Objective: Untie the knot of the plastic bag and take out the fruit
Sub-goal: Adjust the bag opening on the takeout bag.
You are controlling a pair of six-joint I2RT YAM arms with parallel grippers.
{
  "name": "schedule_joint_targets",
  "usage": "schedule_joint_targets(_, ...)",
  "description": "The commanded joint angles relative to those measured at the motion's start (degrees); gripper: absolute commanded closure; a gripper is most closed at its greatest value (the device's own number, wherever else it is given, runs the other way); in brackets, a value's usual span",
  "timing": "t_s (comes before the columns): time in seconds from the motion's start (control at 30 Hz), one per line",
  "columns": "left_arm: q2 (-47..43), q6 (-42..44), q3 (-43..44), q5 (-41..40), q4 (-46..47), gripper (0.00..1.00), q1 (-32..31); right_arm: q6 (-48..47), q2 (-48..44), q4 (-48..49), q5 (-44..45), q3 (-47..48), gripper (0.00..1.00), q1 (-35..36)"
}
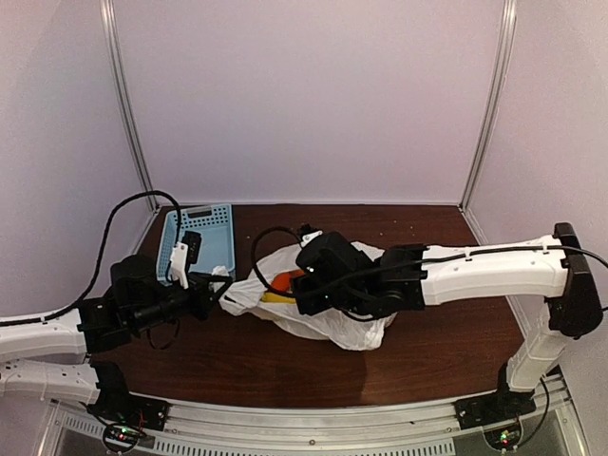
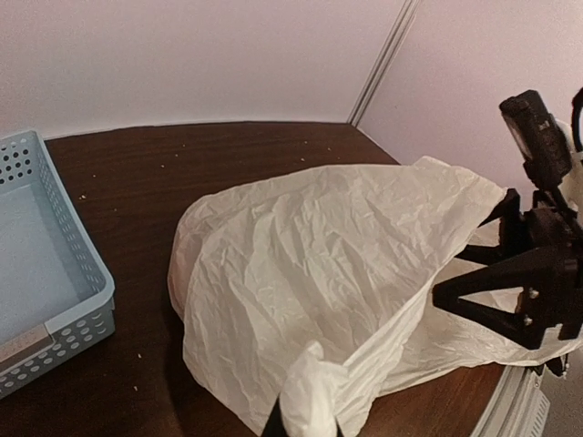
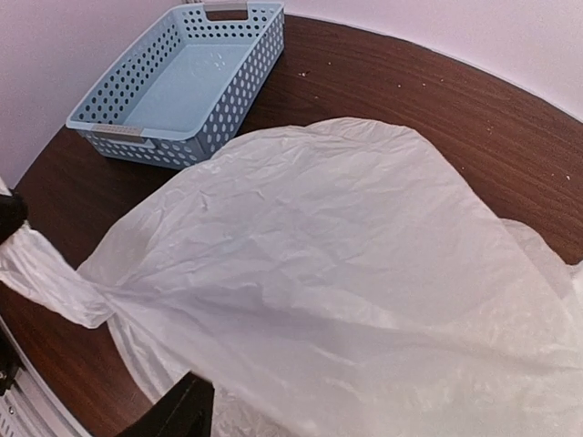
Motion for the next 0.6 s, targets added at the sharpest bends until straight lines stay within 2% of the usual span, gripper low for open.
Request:
schedule_joint_targets(0.0, -0.56, -0.37, -0.63, 0.34, 1.69, 1.0, 0.45, -2.89, 6.75, 1.61, 2.46, 4.15, 0.35, -2.42)
schedule_joint_targets(0.17, -0.07, -0.51, -0.45, 0.79, 2.09, 1.0, 0.45, -2.97, 12.64, 0.49, 1.77, 6.31, 0.36, -4.34)
schedule_joint_targets(0.33, 0.35, -0.38, -0.37, 0.79, 2.65, 1.0, 0.45, -2.44, 15.05, -3.72, -2.2, 6.46, 0.25, -4.7)
schedule_joint_targets(0.57, 0.64, -0.35, -0.75, 0.45, 2.84, 1.0, 0.47, 2.52, 6.65, -3.69, -6.35, -8.89, 0.15, -1.19)
